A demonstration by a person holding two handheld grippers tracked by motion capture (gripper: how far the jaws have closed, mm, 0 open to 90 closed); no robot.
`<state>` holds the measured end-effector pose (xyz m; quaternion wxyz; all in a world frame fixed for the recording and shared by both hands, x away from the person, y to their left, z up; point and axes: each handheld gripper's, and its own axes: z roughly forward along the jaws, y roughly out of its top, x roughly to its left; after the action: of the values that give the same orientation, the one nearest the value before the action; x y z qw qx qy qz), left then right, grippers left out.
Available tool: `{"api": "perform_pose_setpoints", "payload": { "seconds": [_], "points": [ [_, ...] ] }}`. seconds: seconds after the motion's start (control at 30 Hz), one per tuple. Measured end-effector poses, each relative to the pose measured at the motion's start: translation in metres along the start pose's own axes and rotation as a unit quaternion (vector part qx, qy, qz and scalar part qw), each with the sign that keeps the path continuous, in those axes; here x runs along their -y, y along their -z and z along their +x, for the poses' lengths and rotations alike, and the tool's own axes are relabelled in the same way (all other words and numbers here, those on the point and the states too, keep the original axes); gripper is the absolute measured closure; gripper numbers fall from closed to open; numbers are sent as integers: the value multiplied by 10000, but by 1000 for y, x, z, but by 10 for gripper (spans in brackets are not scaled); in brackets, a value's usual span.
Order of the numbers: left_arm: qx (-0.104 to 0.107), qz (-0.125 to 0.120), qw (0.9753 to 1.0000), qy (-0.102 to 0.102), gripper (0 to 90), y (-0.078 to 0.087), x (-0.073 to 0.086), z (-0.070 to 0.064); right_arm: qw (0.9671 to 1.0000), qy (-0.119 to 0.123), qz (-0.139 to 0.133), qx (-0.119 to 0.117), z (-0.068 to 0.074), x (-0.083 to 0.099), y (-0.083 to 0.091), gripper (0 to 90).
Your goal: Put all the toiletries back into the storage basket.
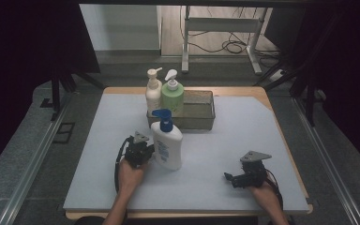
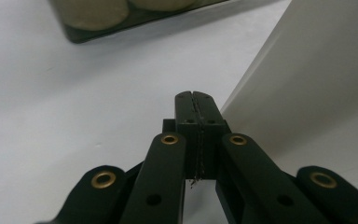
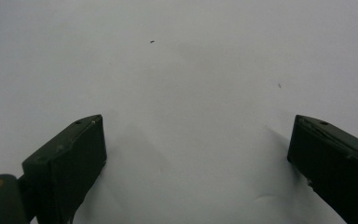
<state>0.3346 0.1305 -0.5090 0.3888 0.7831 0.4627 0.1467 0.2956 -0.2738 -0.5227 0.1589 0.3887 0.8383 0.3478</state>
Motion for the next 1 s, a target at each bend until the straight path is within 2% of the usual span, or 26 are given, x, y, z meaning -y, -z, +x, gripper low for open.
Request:
{"api": "perform_pose_setpoints", "payload": {
  "seconds": [0.43, 1.0],
  "points": [
    [170, 87, 9996, -203, 891, -4, -3, -18, 10000, 0, 2, -4, 0, 0, 0, 42],
    [364, 223, 9978, -509, 891, -11, -8, -44, 10000, -3, 0, 0, 0, 0, 0, 42]
  ]
}}
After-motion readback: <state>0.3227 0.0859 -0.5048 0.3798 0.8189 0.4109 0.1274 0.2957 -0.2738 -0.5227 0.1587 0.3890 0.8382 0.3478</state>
